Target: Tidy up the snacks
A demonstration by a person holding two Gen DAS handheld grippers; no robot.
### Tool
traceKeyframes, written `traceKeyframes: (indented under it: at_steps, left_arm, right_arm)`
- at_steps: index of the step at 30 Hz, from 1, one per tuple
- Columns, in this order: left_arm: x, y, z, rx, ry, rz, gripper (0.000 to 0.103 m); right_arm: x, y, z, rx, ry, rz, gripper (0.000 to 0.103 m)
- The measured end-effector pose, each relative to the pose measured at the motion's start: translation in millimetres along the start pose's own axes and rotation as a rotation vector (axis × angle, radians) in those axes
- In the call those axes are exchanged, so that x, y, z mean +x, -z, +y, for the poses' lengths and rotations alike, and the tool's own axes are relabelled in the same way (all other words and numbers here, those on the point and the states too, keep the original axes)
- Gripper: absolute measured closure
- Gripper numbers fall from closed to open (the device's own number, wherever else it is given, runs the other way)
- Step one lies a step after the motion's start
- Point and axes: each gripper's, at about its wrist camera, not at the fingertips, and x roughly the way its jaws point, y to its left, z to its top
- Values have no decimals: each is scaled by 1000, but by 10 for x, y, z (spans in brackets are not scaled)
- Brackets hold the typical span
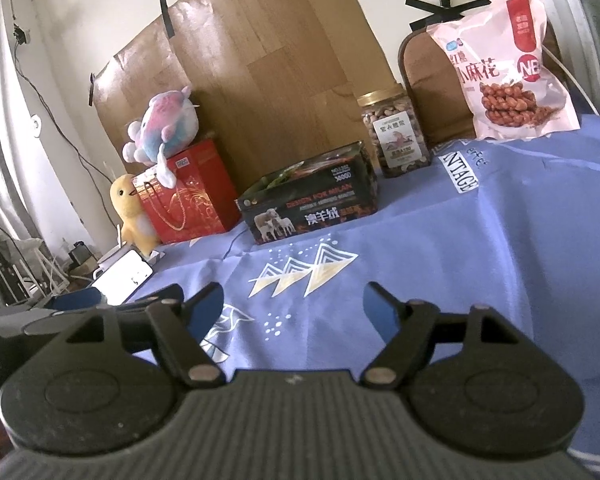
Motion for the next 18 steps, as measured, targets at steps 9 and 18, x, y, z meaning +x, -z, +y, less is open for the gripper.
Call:
traceKeyframes:
  at_steps: [9,18]
  left_arm:
    - [1,28,50,-17,11,-9,0]
    - [40,42,60,-30,65,61,0]
  right_arm:
    - [-6,21,18,-8,3,0,23]
    - [10,39,40,-34,6,4,21]
